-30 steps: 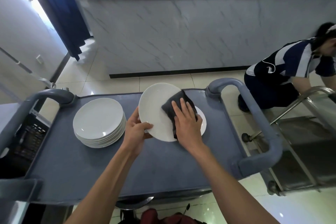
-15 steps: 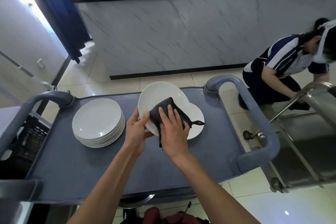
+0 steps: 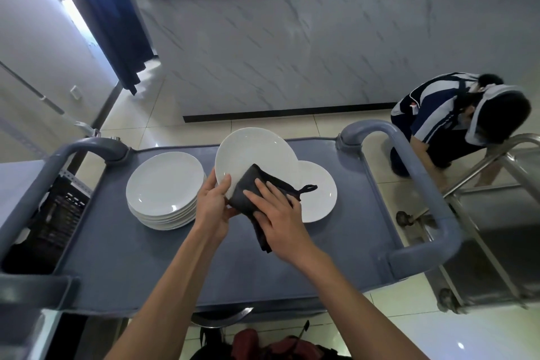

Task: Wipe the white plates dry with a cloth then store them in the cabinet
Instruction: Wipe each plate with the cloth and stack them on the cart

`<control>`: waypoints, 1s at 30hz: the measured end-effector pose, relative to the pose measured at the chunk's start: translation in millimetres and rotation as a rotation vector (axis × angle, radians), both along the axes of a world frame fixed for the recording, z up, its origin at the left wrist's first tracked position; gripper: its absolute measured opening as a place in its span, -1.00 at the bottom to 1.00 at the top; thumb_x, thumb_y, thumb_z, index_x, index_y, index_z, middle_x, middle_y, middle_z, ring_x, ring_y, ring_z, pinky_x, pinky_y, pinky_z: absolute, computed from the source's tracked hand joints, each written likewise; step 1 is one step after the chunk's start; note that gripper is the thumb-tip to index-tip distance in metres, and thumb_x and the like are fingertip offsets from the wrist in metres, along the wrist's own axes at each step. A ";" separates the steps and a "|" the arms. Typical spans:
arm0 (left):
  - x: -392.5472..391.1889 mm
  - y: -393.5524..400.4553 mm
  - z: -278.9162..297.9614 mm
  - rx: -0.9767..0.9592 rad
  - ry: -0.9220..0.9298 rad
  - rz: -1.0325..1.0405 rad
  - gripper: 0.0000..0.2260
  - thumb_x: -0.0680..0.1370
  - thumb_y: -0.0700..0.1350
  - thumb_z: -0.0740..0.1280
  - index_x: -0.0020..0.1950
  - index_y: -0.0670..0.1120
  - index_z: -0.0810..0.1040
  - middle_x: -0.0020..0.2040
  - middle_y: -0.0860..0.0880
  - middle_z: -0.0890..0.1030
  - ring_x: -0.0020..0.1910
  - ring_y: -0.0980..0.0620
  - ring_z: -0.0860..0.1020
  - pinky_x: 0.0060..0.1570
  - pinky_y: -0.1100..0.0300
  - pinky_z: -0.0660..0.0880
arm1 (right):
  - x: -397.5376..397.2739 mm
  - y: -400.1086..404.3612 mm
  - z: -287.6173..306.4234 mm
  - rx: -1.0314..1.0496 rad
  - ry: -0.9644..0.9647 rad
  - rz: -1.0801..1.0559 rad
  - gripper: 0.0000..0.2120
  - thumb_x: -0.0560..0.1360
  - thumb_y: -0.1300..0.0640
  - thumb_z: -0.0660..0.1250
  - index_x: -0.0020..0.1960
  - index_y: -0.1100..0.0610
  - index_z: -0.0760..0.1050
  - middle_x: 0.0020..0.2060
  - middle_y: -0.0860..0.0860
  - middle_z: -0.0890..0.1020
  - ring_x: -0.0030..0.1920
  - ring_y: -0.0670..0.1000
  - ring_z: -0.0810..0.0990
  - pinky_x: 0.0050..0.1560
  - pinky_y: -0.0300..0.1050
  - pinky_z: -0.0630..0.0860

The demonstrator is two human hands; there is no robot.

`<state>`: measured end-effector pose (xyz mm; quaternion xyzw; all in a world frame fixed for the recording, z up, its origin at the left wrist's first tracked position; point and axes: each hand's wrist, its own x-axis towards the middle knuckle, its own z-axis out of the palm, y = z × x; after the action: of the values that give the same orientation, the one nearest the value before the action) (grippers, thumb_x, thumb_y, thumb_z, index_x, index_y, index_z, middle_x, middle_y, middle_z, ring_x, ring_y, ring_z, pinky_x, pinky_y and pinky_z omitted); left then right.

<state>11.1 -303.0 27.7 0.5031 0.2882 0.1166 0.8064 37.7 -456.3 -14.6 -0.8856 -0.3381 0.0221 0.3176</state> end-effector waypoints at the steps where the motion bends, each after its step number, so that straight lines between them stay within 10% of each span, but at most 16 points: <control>1: -0.6 1.1 -0.9 -0.001 0.004 0.004 -0.67 0.68 -0.17 0.23 0.40 0.09 0.52 0.25 -0.12 0.65 0.10 -0.16 0.62 0.14 -0.32 0.51 | -1.3 -2.6 -2.5 0.002 -0.016 0.012 -0.53 0.63 -0.05 -0.04 0.52 -0.19 0.27 0.58 -0.13 0.19 0.58 -0.06 0.09 0.45 0.07 0.07; 20: -13.7 -2.2 1.8 0.112 -0.012 -0.139 -0.74 0.64 -0.21 0.28 0.27 0.02 0.60 -0.08 0.02 0.69 -0.27 0.04 0.60 -0.23 0.00 0.60 | 50.7 -38.6 -12.7 0.026 -0.115 -0.223 -0.52 0.67 0.16 0.17 0.55 -0.09 0.26 0.60 0.00 0.15 0.60 0.09 0.05 0.51 0.23 0.16; 30: -18.6 -22.6 -0.4 0.143 -0.034 -0.312 -0.61 0.58 -0.24 0.36 0.37 0.07 0.56 0.13 -0.11 0.68 0.02 -0.11 0.66 -0.16 -0.06 0.61 | 77.7 -42.9 5.6 0.017 -0.186 -0.157 -0.55 0.69 0.09 0.08 0.56 -0.09 0.24 0.61 0.00 0.11 0.60 0.09 0.02 0.51 0.19 0.04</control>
<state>-7.6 -325.5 27.3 0.5957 0.1838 0.0188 0.7816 115.5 -499.2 -9.1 -0.9049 -0.2960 -0.0877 0.2930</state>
